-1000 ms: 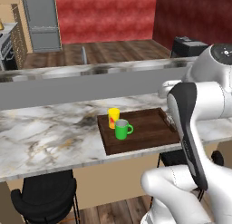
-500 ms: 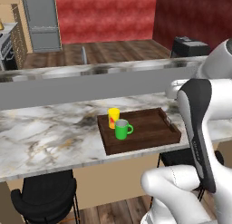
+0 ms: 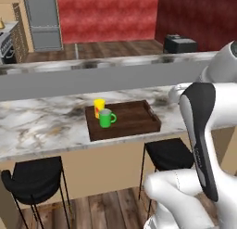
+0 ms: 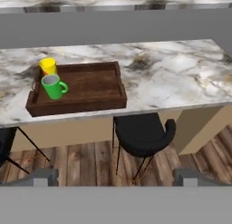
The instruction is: There is a tray on the dining counter. Grab the cup, mug, and pitcher and place them on the tray. The pitcher may be placed next to the tray if it cannot fit the tray.
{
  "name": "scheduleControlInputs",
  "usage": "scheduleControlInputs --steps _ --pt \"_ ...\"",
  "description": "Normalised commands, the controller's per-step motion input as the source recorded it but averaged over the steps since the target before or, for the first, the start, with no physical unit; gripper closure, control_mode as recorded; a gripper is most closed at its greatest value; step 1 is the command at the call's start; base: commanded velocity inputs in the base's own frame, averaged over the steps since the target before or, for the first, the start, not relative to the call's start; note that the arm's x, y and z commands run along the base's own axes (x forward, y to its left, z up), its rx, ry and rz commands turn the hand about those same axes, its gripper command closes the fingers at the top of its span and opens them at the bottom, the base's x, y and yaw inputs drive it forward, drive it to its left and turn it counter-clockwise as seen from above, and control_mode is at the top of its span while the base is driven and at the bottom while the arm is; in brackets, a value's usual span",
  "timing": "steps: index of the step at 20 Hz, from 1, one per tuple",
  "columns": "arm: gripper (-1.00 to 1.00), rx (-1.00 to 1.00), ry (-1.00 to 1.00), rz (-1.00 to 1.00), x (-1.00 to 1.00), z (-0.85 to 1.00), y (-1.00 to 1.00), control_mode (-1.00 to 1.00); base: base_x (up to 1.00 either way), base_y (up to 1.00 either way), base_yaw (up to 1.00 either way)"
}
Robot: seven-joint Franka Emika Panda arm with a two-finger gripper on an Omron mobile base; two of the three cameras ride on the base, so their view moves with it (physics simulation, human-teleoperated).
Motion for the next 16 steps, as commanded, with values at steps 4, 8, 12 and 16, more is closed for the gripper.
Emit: scheduleControlInputs --steps 4,8,12,16 --pt "-1.0 0.0 0.0 0.0 0.0 0.0 0.0 1.0 -0.4 -1.0 0.0" --pt "-1.0 0.0 0.0 0.0 0.0 0.0 0.0 1.0 -0.13 -1.0 0.0" --pt "-1.0 0.0 0.0 0.0 0.0 0.0 0.0 1.0 0.0 -1.0 0.0" --pt "-1.0 0.0 0.0 0.0 0.0 0.0 0.0 1.0 0.0 -1.0 0.0"
